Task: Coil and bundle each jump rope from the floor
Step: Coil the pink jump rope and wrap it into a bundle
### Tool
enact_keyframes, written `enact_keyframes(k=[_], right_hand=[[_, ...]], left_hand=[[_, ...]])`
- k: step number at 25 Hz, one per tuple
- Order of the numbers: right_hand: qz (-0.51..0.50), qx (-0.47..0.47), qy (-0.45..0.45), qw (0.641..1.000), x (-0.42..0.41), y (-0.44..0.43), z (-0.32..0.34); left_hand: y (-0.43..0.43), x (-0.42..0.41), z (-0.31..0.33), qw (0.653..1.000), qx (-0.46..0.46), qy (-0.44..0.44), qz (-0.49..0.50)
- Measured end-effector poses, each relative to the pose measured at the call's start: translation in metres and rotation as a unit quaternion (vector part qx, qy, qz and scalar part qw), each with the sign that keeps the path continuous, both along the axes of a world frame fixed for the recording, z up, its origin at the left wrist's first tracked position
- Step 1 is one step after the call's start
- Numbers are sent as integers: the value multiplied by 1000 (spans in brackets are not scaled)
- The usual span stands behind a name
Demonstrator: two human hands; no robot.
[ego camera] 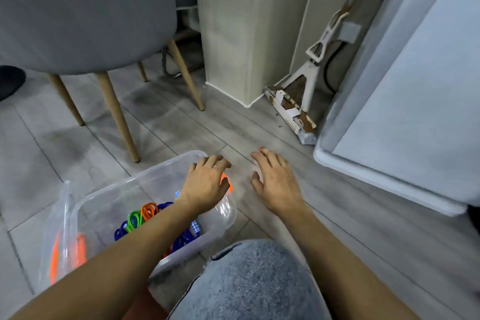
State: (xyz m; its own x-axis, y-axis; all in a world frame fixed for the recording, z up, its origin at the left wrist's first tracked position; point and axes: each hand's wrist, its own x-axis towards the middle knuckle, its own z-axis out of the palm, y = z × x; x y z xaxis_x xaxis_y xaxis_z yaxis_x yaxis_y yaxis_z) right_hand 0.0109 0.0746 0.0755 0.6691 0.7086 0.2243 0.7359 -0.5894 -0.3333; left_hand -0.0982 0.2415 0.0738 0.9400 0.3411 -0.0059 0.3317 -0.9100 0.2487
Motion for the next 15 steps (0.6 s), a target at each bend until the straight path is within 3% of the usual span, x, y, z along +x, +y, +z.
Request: enact_keyframes(k=[8,15], right_hand=[[-84,3,-89,992,23,-94,115],[-174,14,-114,978,30,-218,166]], left_hand=[[-85,48,134,988,37,-113,-99],[-184,85,198,964,45,-174,-198]])
